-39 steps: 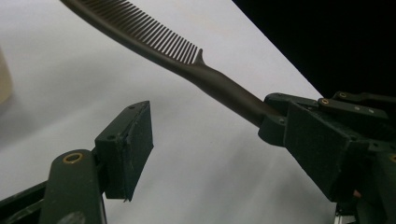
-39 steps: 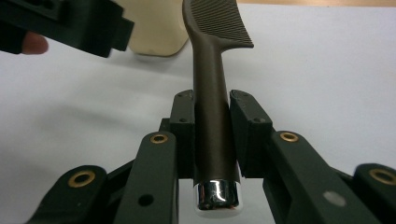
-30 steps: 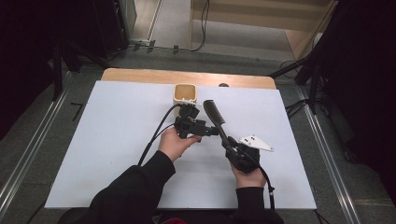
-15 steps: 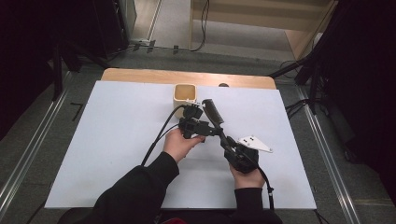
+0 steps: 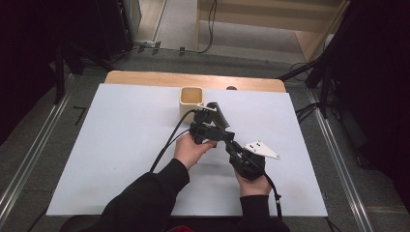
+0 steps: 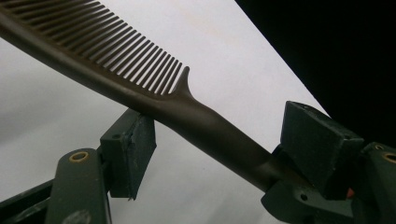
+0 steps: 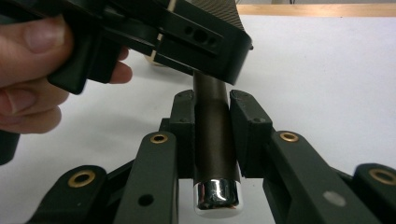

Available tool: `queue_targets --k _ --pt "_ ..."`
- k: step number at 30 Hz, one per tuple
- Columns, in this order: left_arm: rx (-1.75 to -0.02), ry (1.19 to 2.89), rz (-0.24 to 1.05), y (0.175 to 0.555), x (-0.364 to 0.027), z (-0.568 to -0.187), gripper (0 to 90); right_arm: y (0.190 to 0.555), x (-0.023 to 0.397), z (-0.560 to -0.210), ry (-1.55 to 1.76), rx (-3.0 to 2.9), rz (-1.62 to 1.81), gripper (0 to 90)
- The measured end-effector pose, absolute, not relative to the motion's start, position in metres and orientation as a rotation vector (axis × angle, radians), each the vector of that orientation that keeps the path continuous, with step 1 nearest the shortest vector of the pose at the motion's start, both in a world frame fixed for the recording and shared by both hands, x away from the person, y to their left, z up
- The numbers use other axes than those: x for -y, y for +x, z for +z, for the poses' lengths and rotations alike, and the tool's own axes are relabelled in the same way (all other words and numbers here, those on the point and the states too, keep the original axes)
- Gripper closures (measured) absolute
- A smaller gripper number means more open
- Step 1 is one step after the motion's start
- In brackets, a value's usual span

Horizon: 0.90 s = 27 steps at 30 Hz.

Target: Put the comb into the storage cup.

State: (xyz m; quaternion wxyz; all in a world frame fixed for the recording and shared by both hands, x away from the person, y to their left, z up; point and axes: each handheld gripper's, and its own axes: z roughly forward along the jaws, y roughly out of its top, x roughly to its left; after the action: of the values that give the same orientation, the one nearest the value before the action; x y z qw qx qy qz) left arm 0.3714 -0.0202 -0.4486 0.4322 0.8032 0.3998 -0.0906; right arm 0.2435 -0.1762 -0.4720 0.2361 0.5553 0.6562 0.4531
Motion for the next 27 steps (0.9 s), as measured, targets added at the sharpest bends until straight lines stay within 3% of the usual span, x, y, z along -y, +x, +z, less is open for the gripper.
queue_targets --k 12,27 --pt "-1.065 1.977 -0.275 0.3723 0.0211 -0.4524 45.7 0.2416 0.171 -0.4731 1.51 -1.766 1.247 70.2" --pt "-1.098 1.932 -0.372 0.3754 0.0148 -0.4556 58.5 0.2435 0.1673 -0.4782 1.523 -1.787 1.23 70.2"
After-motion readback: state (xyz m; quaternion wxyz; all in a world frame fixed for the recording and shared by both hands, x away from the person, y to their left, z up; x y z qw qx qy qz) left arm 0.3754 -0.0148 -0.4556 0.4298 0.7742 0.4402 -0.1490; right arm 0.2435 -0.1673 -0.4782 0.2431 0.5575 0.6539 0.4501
